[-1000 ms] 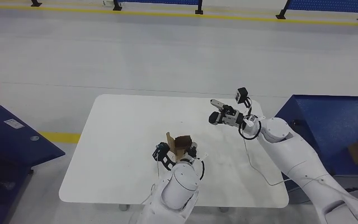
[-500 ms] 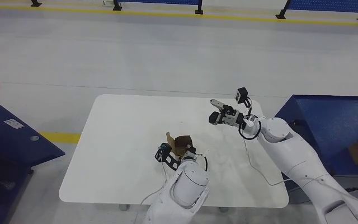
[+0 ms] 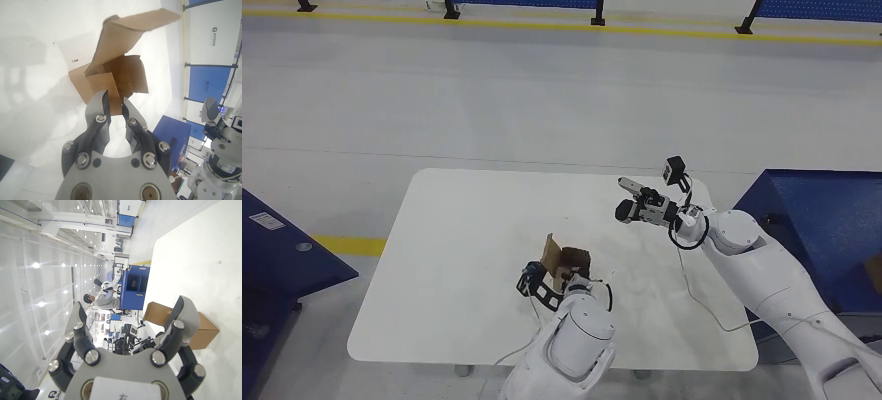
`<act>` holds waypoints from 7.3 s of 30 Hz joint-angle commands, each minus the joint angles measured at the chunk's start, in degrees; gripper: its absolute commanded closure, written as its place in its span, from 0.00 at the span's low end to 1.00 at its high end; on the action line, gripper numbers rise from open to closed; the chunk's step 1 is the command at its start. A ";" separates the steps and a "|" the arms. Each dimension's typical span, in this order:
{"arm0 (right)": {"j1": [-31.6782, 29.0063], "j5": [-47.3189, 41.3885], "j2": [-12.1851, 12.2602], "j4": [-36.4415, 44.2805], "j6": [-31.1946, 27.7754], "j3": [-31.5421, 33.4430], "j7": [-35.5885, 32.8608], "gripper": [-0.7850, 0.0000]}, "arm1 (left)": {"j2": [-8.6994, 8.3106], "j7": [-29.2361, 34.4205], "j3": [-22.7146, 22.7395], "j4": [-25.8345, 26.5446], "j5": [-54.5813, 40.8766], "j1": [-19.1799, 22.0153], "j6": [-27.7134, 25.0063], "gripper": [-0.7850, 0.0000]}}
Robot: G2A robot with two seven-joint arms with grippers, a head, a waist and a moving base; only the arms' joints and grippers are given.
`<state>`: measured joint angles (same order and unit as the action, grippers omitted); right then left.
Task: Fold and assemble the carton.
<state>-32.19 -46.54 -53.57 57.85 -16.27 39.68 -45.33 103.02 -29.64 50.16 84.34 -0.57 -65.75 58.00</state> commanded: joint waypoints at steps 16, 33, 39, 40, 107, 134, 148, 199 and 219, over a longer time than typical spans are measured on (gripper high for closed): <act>0.00 0.00 0.00 0.00 -0.02 0.00 0.00 0.00 | -1.94 -4.12 -0.65 6.54 0.09 -3.87 0.00 0.70; 4.00 40.50 -0.80 3.41 8.38 -6.61 11.26 0.00 | -2.69 -1.36 -1.36 5.51 7.96 -5.07 0.00 0.00; 4.93 52.19 -2.73 4.62 12.03 -10.64 9.47 0.00 | -2.96 0.26 -0.85 2.74 10.38 -5.83 0.00 0.00; 5.04 53.13 -3.11 4.68 11.62 -11.22 8.44 0.00 | -2.96 0.53 -0.83 1.98 10.79 -5.78 0.00 0.00; 2.90 61.97 -9.82 -2.65 4.49 -6.26 1.40 0.00 | -3.33 1.63 -0.20 -2.12 16.56 -6.88 0.00 0.00; 2.09 69.61 -12.78 -1.76 2.97 -7.30 -2.72 0.00 | -1.37 0.49 -0.16 -9.68 14.85 -2.71 0.00 0.00; 2.26 71.31 -14.27 -2.61 3.11 -6.65 -3.22 0.00 | -1.36 -0.59 -0.68 -9.63 13.52 -2.61 0.00 0.00; -13.92 80.30 -4.97 17.47 -4.48 12.67 -15.68 0.00 | -5.12 14.46 3.79 -1.88 31.55 -2.73 -2.18 0.00; -9.34 79.50 -7.11 12.68 -3.48 10.21 -11.93 0.00 | -4.85 19.51 0.70 -1.66 39.76 -5.89 -3.08 0.00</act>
<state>-41.52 33.11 -60.68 70.47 -19.66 49.78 -57.29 98.13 -10.17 50.70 82.43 39.21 -71.46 55.20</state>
